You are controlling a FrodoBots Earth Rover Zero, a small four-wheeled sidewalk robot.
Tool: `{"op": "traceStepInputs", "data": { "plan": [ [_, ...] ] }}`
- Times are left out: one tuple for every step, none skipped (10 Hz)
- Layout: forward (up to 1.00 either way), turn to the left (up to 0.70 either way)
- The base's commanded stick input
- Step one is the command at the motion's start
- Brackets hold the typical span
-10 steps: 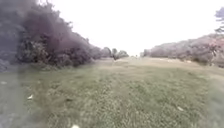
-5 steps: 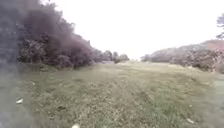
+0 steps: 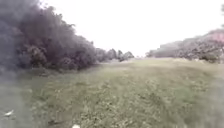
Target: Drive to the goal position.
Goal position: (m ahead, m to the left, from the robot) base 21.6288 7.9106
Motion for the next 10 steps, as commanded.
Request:
{"op": "traceStepInputs", "data": {
  "plan": [
    [0.7,0.0],
    [0.7,0.0],
    [0.7,0.0],
    [0.7,0.0],
    [0.7,0.0],
    [0.7,0.0],
    [0.7,0.0],
    [0.7,0.0],
    [0.7,0.0],
    [0.7,0.0]
  ]
}}
